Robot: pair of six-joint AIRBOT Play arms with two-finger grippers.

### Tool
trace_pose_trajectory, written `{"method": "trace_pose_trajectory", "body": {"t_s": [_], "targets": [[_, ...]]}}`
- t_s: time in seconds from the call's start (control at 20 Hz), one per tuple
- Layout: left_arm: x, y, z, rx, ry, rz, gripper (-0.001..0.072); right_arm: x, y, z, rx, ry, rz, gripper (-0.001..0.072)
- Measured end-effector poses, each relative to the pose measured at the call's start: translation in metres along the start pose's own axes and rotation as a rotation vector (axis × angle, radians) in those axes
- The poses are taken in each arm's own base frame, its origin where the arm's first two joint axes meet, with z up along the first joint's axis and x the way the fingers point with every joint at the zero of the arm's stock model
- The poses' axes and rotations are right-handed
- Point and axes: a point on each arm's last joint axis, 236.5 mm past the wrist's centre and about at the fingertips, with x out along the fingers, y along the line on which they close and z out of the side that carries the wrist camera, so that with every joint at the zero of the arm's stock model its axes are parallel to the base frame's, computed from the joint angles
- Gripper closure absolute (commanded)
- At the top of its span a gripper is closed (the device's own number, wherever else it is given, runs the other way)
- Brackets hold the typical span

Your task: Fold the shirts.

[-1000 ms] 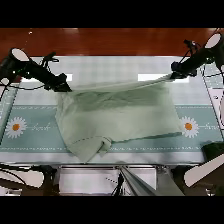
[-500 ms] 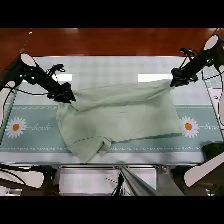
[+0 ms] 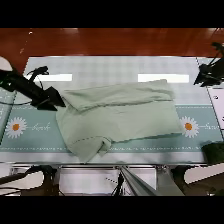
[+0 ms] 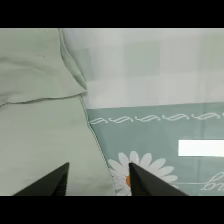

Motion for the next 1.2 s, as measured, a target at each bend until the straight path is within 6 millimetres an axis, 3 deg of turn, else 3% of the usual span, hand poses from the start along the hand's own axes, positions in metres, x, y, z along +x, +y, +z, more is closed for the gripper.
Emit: {"method": "trace_pose_trajectory", "body": {"t_s": [0.2,0.4,0.55,0.75,1.2], "targets": [[0.034,0.012,-0.066,-0.064,0.038,-0.01,0.0089,-0.017,-0.013,-0.018,0.065,0.008,0.095,0.0177],[0.069,0.022,-0.117,-0.124,0.071,-0.017,0.009,-0.003,-0.011,-0.024,0.078,0.027,0.167,0.0177],[0.086,0.025,-0.14,-0.178,0.108,-0.028,0.009,0.012,-0.008,-0.023,0.079,0.026,0.206,0.0177],[0.102,0.027,-0.153,-0.226,0.134,-0.02,0.0091,0.03,-0.006,-0.018,0.083,0.006,0.238,0.0177],[0.145,0.022,-0.139,-0.218,0.121,0.07,0.0107,0.032,0.012,-0.003,0.073,-0.062,0.326,0.0177]]}}
